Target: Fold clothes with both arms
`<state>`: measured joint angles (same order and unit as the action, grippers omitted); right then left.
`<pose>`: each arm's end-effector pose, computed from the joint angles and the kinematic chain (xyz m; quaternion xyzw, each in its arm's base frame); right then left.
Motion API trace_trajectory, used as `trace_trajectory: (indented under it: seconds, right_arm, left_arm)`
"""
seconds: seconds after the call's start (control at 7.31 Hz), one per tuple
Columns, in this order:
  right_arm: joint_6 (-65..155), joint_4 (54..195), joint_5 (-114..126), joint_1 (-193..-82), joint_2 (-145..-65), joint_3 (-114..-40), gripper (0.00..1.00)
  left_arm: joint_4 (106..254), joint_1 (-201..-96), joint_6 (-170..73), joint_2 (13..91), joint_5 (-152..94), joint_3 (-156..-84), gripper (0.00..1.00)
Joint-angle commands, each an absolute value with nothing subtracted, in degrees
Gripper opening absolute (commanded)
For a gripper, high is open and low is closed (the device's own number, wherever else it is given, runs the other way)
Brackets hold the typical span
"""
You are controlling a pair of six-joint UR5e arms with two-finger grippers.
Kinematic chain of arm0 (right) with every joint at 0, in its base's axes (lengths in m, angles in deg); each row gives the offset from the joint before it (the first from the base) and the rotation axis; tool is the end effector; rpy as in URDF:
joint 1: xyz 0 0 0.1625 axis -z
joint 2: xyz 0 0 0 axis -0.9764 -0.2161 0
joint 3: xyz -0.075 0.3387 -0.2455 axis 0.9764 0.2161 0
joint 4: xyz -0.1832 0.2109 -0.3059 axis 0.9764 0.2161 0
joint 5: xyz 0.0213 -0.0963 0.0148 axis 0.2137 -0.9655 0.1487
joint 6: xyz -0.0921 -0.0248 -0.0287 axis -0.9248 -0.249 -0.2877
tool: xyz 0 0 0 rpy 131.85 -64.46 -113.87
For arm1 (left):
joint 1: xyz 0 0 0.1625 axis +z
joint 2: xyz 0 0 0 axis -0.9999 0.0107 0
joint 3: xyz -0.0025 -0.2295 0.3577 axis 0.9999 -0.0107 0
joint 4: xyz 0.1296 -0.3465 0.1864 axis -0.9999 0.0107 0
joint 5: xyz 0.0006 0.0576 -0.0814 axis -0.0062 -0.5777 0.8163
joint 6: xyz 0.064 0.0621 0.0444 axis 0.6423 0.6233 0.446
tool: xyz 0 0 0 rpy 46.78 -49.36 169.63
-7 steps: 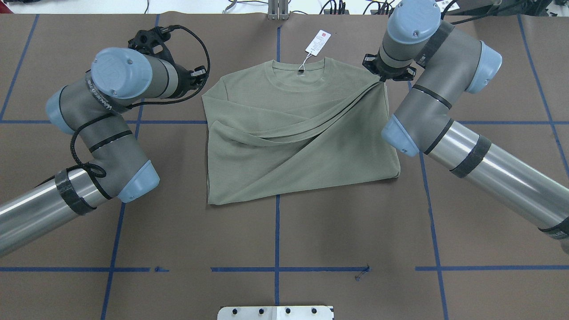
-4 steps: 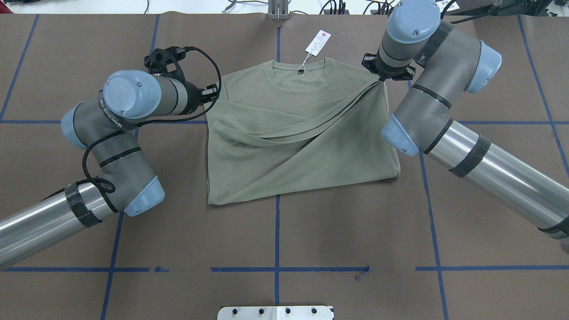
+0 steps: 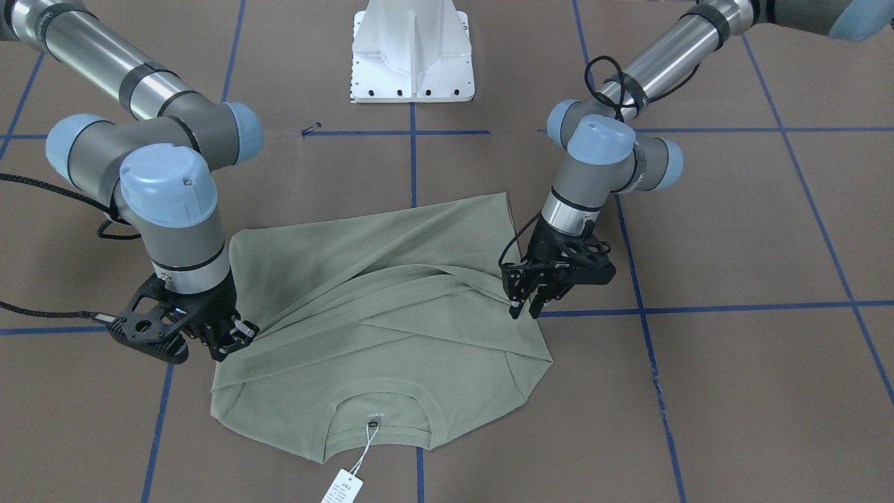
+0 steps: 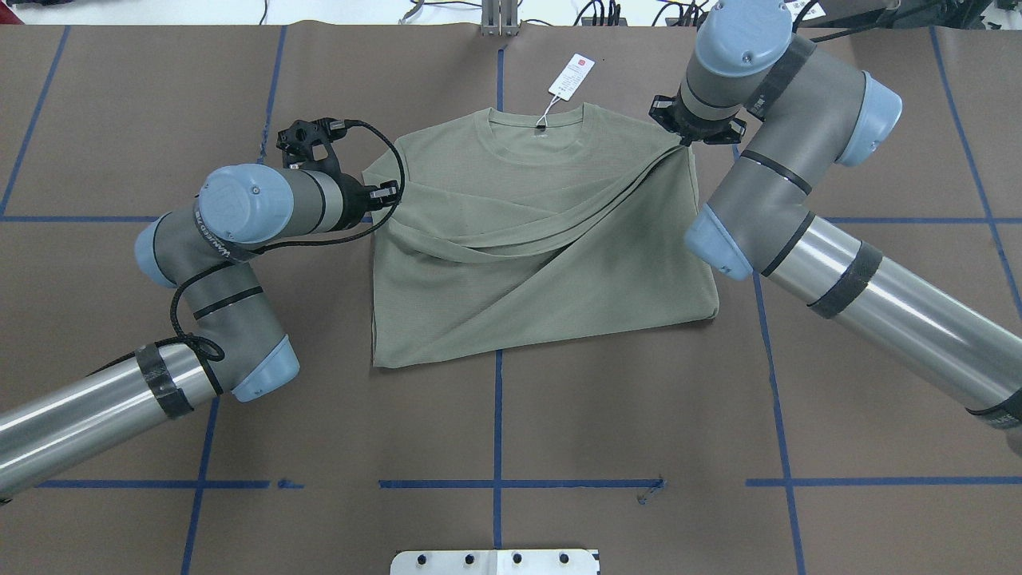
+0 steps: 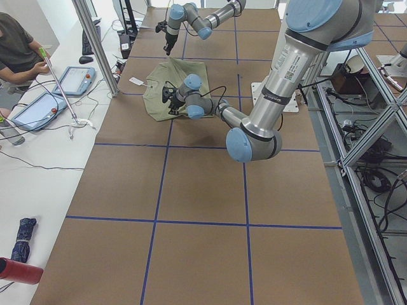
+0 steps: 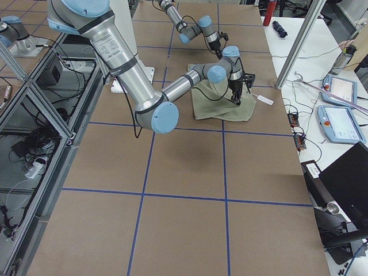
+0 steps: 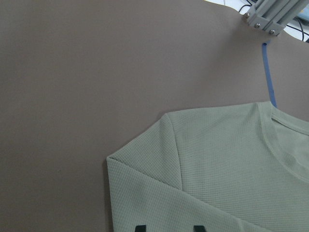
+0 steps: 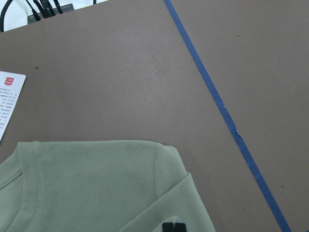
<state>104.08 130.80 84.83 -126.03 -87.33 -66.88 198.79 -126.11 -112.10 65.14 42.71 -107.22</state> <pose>-0.4034 -0.6268 0.3139 0.0835 -0.3219 0.2448 0.9108 0.5059 -0.5367 0.3319 0.2010 0.5054 -0.1671 0.8223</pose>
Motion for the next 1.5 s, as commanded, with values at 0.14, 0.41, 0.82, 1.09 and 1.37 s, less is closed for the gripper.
trace_trajectory:
  seconds: [0.14, 0.41, 0.82, 1.09, 1.37]
  right_arm:
    - [104.11, 130.80, 84.87, -126.03, -87.32, -67.18, 0.00]
    - [104.29, 130.71, 85.74, -126.03, -87.32, -67.36, 0.00]
    - [104.03, 130.62, 86.71, -126.64, -87.32, -67.36, 0.00]
    - [103.67, 130.54, 86.71, -127.70, -87.58, -67.01, 0.00]
    - [103.41, 130.36, 86.54, -127.70, -87.50, -65.00, 0.00]
  left_arm:
    - [198.76, -124.63, -112.06, 65.03, 42.98, -107.24, 0.43]
    - [198.50, -124.63, -111.98, 64.95, 43.07, -107.50, 0.00]
    - [198.14, -127.07, -111.89, 65.21, 44.90, -110.56, 0.00]
    - [196.66, -133.83, -108.39, 65.38, 50.00, -111.98, 0.00]
    - [196.56, -134.91, -108.28, 65.73, 49.40, -110.68, 0.00]
